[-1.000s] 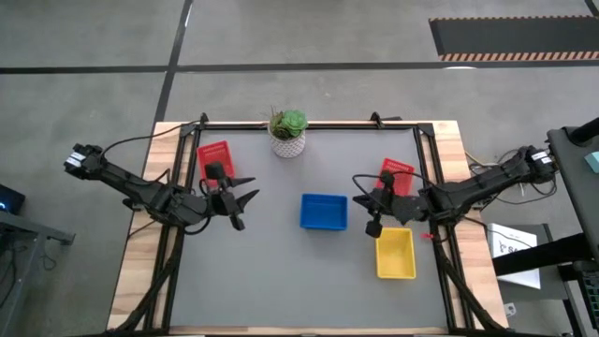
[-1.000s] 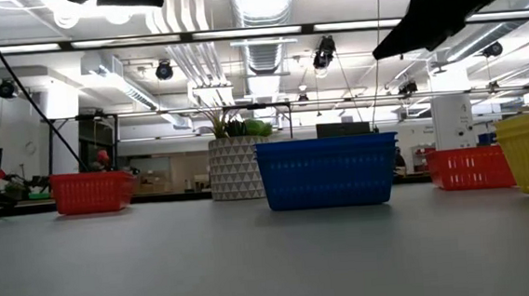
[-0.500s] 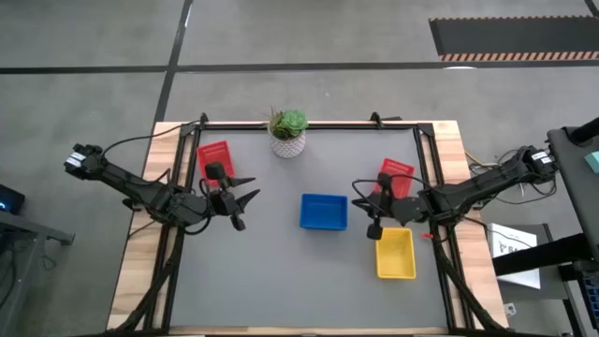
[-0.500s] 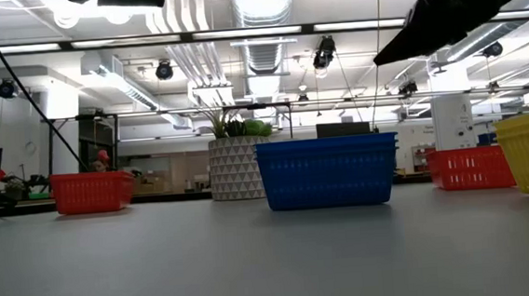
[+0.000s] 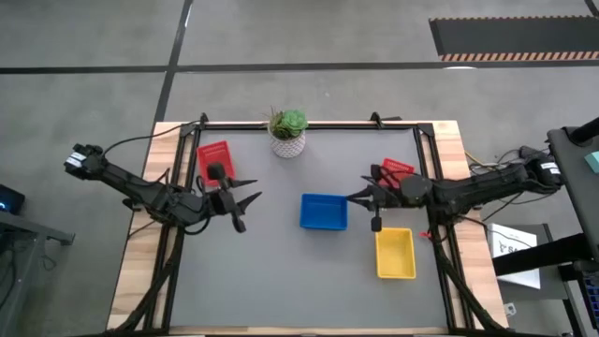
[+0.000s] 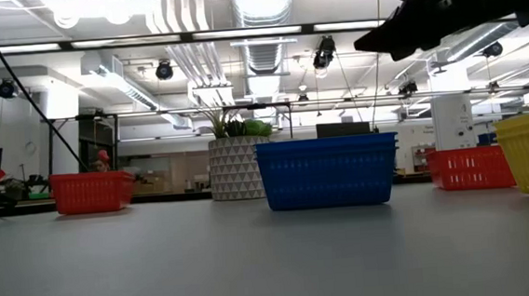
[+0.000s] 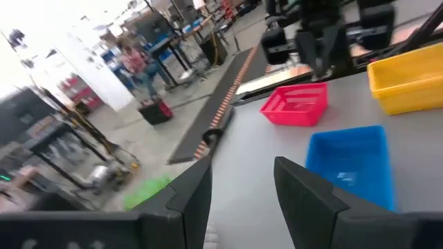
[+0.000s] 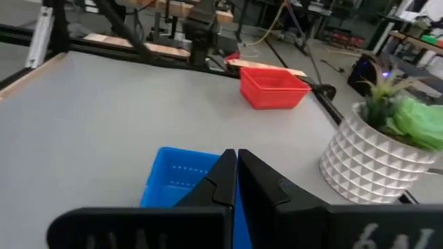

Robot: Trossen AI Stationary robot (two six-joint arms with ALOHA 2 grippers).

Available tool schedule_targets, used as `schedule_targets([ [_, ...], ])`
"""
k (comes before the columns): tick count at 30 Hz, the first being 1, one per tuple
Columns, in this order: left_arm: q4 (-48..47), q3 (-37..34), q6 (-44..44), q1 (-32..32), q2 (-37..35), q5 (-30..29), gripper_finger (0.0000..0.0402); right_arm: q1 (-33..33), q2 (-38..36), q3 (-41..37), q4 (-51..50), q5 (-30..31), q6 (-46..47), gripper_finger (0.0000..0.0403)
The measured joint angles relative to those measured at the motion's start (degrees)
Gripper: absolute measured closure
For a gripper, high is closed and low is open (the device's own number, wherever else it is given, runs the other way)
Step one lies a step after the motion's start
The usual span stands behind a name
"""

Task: Stack baskets by color
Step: Stack the right red basket on the red baskets

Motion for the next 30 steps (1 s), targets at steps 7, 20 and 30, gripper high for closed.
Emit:
schedule_targets([
  [7, -0.16, -3.73, -11.48, -0.19, 0.00, 4.71, 0.0260, -1.45, -1.90, 0.00, -0.03, 2.80, 1.17, 0.0394],
  [20, -0.26, -7.31, -16.71, -0.94, 0.04, 4.86, 0.0260, -1.46, -2.62, 3.61, -9.97, 20.69, 19.10, 0.0340],
  [30, -0.19, -8.16, -16.78, -0.94, 0.04, 4.76, 0.0260, -1.46, 1.58, 18.18, -54.34, 31.28, 52.09, 0.0259],
])
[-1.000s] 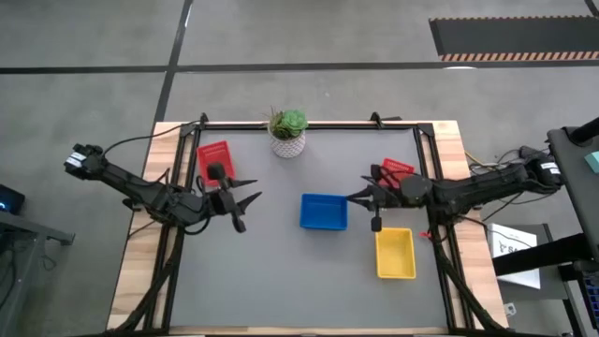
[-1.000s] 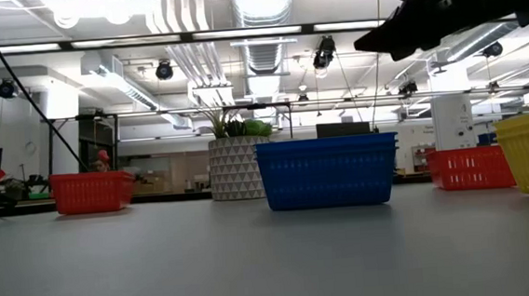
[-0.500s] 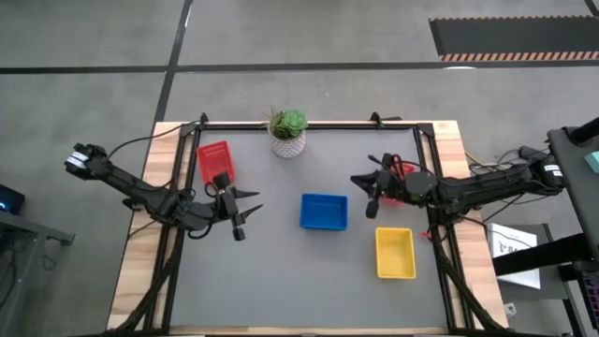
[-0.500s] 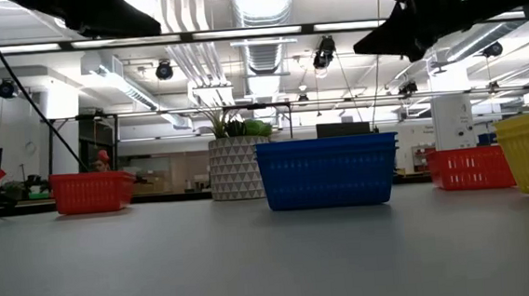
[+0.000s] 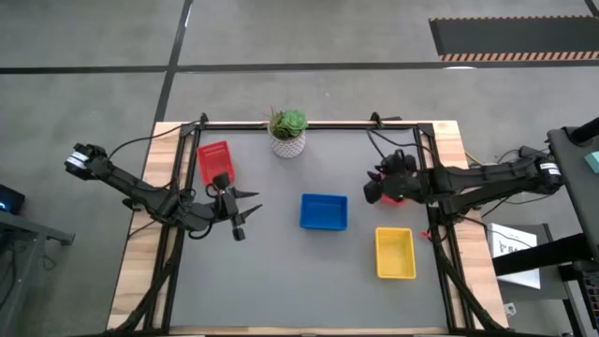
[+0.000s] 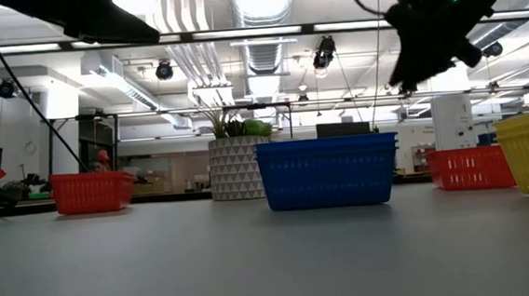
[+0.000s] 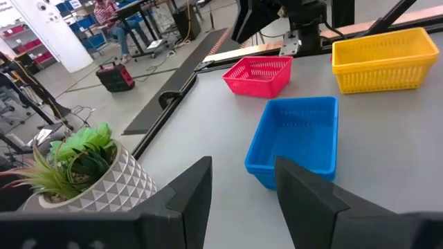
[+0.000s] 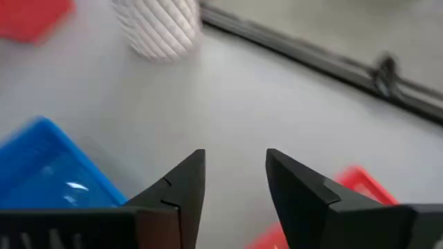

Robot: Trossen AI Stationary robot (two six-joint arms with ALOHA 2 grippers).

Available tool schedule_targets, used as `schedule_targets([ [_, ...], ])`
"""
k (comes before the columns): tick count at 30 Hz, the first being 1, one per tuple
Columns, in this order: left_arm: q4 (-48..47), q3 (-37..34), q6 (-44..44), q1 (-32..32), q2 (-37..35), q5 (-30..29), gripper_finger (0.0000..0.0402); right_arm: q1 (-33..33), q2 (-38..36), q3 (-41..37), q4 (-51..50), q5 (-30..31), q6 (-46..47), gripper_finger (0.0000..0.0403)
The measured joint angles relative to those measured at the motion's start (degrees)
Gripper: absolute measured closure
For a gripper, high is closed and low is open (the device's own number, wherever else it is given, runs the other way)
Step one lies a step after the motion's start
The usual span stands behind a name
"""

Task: Stack baskets by color
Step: Stack the right red basket on the red baskets

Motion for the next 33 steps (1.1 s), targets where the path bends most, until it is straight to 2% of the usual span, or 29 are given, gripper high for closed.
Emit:
schedule_targets([
  [4, 0.02, -0.10, -0.02, 0.00, 0.00, -0.13, 0.0260, -0.01, 3.03, 2.85, -9.57, -0.91, 6.46, 0.0247],
  [10, 0.03, -0.03, -0.04, 0.00, -0.02, -0.17, 0.0260, -0.02, 7.03, 3.70, -12.35, -3.78, 8.87, 0.0244],
  [12, 0.04, -0.03, -0.07, 0.00, -0.02, -0.19, 0.0260, -0.37, 8.63, 3.70, -13.98, -8.60, 8.55, 0.0246],
  [16, 0.04, 0.08, -0.13, 0.00, -0.02, -0.17, 0.0260, -0.76, 11.82, 3.70, -20.38, -21.95, 3.29, 0.0252],
  [19, 0.09, 0.10, -0.15, 0.07, -0.02, -0.17, 0.0260, -0.75, 12.78, 3.70, -22.53, -26.12, 0.00, 0.0252],
  [25, 2.09, 0.09, -0.34, 0.07, 0.17, -0.17, 0.0260, -0.89, 12.35, 3.70, -22.80, -26.43, -0.29, 0.0248],
  [29, 2.94, 0.06, -0.37, 0.07, 0.17, -0.15, 0.0260, -0.89, 13.50, 3.22, -22.27, -22.16, -0.24, 0.0250],
  [33, 3.23, 0.12, -0.39, 0.07, 0.17, -0.15, 0.0260, -0.88, 15.95, 2.12, -21.99, -22.01, 0.10, 0.0255],
])
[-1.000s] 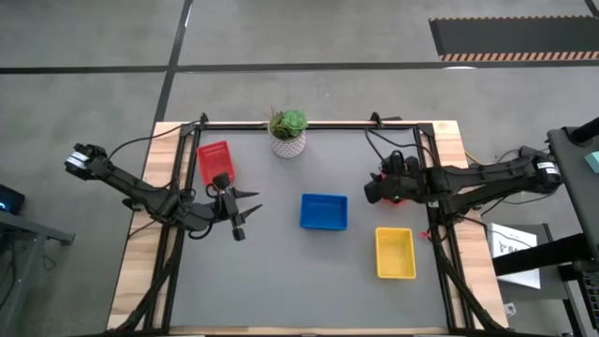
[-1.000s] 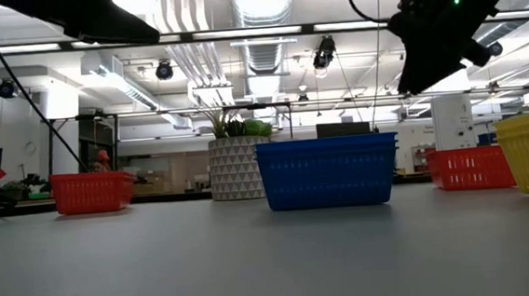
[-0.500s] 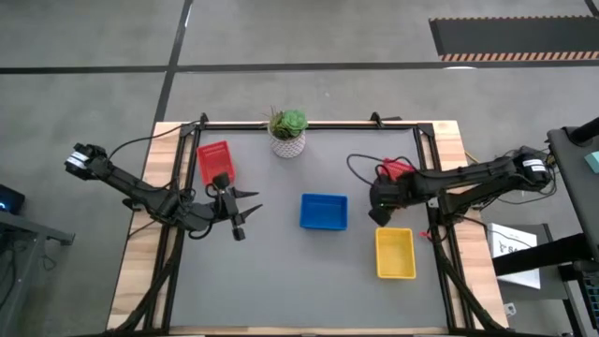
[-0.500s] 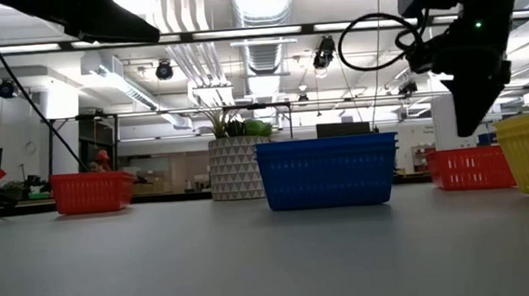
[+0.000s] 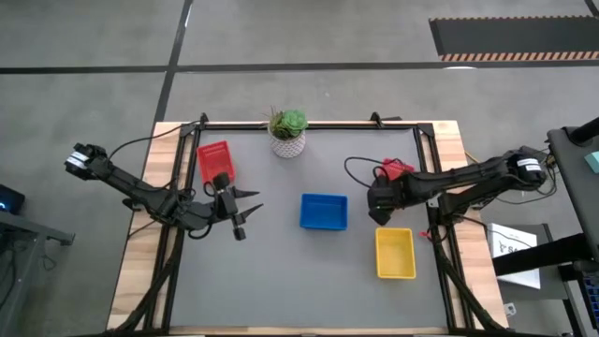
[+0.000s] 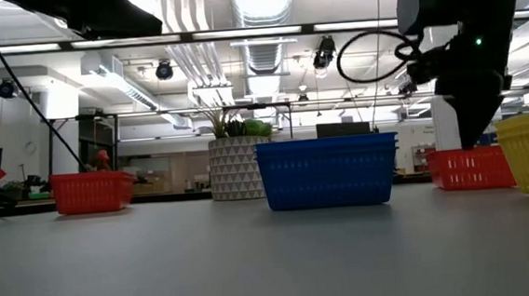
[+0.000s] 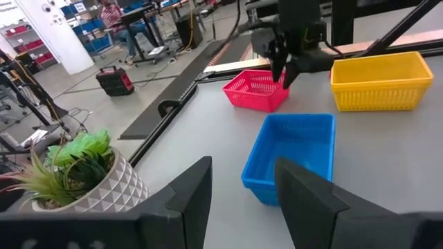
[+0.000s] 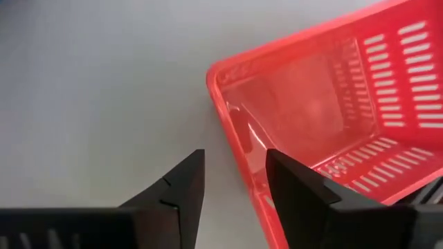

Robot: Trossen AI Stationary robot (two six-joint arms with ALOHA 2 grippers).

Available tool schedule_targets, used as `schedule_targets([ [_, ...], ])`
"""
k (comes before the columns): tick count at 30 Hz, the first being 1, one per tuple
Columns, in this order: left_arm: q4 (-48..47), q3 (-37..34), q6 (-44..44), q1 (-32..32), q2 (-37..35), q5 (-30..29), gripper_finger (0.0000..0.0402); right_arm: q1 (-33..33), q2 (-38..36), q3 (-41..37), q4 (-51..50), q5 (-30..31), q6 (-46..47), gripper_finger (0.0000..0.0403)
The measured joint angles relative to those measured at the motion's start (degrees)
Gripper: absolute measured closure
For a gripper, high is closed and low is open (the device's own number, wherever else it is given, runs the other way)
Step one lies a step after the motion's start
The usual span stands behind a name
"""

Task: Stack baskets by color
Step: Stack the right red basket on the red baskets

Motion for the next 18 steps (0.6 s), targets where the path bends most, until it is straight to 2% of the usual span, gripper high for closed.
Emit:
schedule_targets([
  [9, 1.82, 0.04, -0.01, 0.00, 0.00, 0.01, 0.0260, 0.01, 6.50, -0.51, 0.10, 0.06, -2.05, 0.0284],
  [18, 4.73, -0.13, -0.03, -0.07, 0.22, 0.57, 0.0260, 0.01, 7.29, -0.51, 0.19, 0.63, -4.31, 0.0388],
])
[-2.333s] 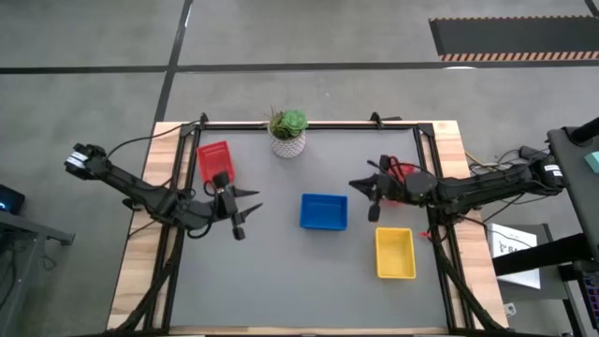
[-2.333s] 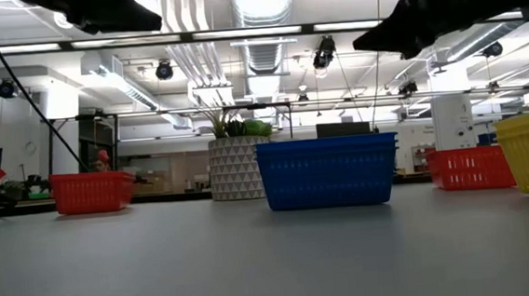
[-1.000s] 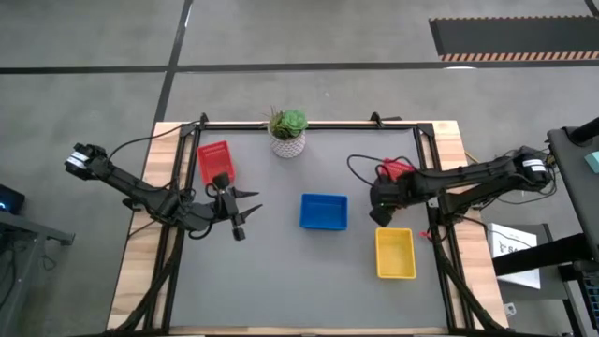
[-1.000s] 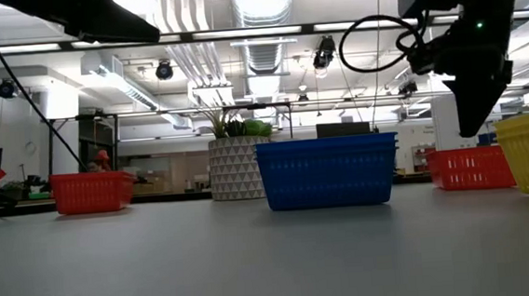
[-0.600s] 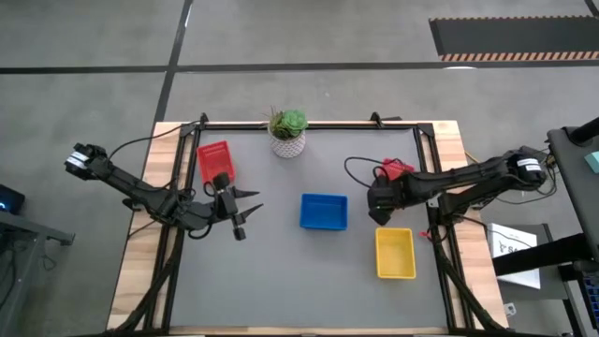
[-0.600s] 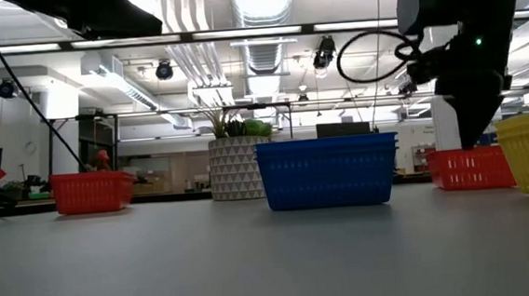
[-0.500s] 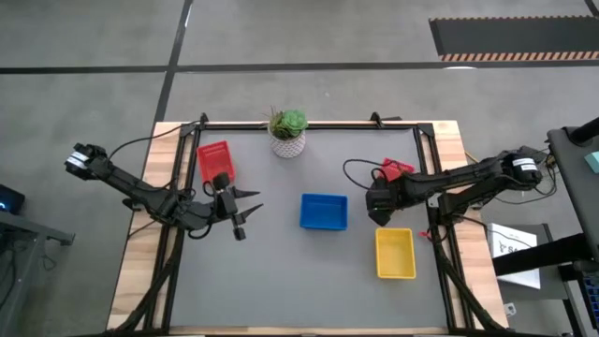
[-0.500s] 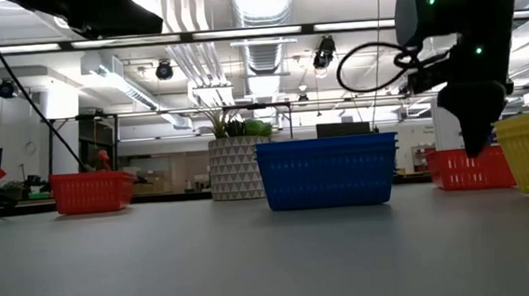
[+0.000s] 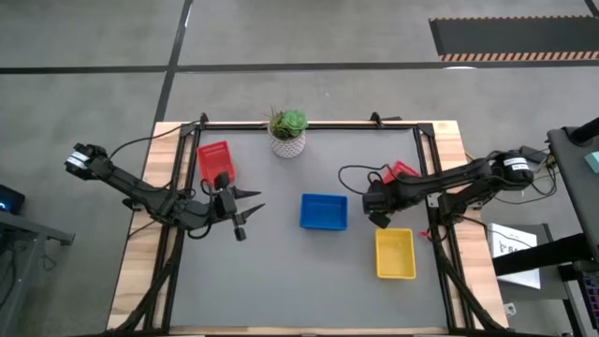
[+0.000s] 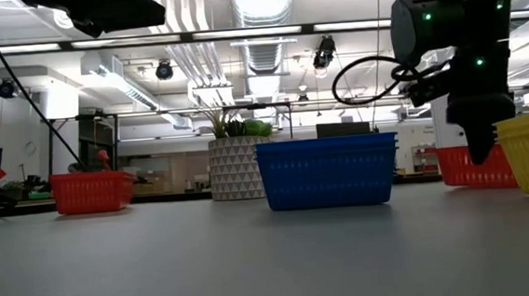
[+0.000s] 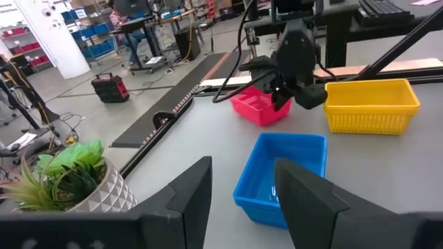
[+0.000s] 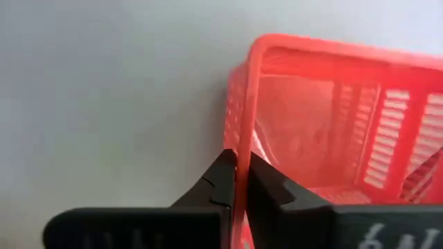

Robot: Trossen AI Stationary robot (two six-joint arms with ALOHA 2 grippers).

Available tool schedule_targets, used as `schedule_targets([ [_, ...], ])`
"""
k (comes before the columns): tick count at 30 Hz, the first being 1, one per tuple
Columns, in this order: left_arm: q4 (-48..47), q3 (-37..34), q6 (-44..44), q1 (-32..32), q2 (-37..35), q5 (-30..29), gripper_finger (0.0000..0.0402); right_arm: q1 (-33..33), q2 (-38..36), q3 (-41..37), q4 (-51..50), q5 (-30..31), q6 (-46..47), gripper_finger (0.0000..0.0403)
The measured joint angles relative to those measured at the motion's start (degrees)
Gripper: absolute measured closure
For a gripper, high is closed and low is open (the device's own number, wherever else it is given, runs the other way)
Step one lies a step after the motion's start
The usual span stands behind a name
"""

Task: Stack baskets by color
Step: Stack the right red basket on the red baskets

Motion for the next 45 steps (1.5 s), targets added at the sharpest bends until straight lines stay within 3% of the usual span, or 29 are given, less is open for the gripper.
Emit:
schedule_targets([
  [12, 1.14, -0.07, 0.02, -0.28, 1.98, 1.23, 0.0260, 0.00, -5.87, 4.19, -0.92, 2.98, -4.49, 0.0394],
  [19, 1.15, 0.24, 0.02, -0.28, 4.29, 1.25, 0.0260, 0.00, -4.68, 12.79, -0.81, 8.64, -10.16, 0.0394],
  [24, 1.18, 0.44, 0.03, -0.31, 4.90, 1.30, 0.0260, 0.10, -2.29, 19.28, 1.68, 9.53, -19.62, 0.0394],
  [33, 4.39, 0.48, -0.08, -1.81, 4.90, 2.12, 0.0260, 0.29, 7.95, 28.85, 17.76, 9.21, -35.70, 0.0394],
  [38, 6.95, 0.44, -0.02, -5.48, 4.90, 3.11, 0.0260, 0.42, 16.99, 33.77, 26.84, 2.08, -43.45, 0.0394],
  [45, 8.34, 0.44, -0.09, -9.50, 4.93, 2.35, 0.0260, 0.39, 30.20, 44.68, 28.56, 0.42, -49.60, 0.0394],
])
